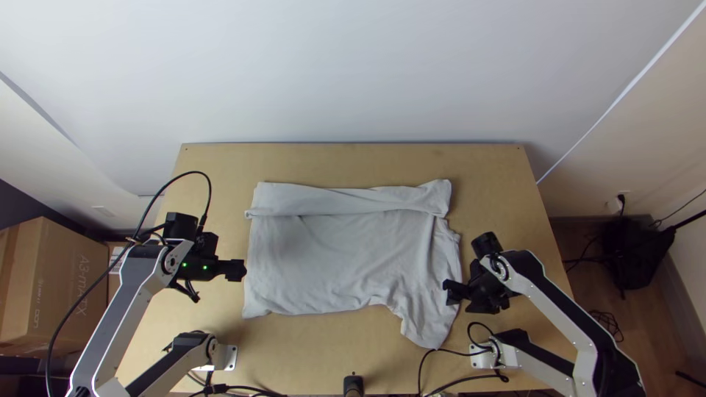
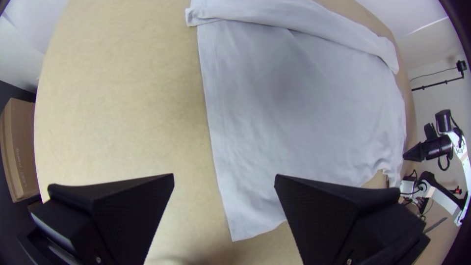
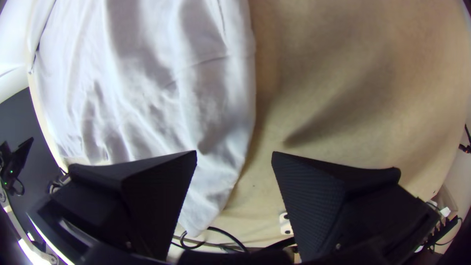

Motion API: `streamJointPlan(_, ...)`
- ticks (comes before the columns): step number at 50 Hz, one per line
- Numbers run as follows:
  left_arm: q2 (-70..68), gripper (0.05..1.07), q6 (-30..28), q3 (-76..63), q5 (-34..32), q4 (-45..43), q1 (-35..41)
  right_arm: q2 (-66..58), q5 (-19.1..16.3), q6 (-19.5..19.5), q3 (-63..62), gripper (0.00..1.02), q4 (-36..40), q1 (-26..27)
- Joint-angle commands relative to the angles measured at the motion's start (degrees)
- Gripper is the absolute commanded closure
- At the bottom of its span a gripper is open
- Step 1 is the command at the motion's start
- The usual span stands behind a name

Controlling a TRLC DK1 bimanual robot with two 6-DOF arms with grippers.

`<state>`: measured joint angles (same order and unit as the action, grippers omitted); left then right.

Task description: Fold the t-shirt

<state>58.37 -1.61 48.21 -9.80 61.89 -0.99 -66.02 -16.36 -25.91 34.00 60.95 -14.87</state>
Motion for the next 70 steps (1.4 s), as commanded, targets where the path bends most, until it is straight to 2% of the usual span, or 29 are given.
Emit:
streamJointPlan(1,-0.9,0.09,-1.4,-1.5,0.8,1.2,0.3,-3.1,-1.0,0.0,-1.0,0.45,0.3,-2.3)
streamJointPlan(5,-1.3,0.09,-2.6,-2.2,1.0,1.9,0.4,-4.1,-1.0,0.4,-1.1,0.49,0.3,-3.9)
streamJointPlan(16,-1.7,0.09,-8.1,-4.3,1.8,8.0,3.3,-3.9,-1.1,3.3,-1.4,0.98,-0.5,-5.5)
streamJointPlan(17,-1.6,0.09,-8.6,-4.6,1.8,8.7,3.7,-3.9,-1.1,3.4,-1.3,1.00,-0.5,-5.5)
streamJointPlan(30,1.7,0.09,-9.6,-6.1,4.8,11.5,11.6,-2.5,-1.1,3.4,-1.0,1.00,-0.5,-5.5)
streamJointPlan(53,14.8,0.09,-1.8,-5.8,9.4,10.8,26.8,-0.9,-1.1,3.3,-0.3,1.00,-0.4,-5.3)
streamJointPlan(64,19.0,0.11,-0.2,-6.3,10.6,8.9,29.2,0.4,-1.1,3.2,0.0,1.00,-0.1,-5.3)
streamJointPlan(70,19.9,0.20,-0.2,-6.5,10.6,8.3,30.9,0.8,-1.1,3.1,0.6,1.00,0.4,-5.3)
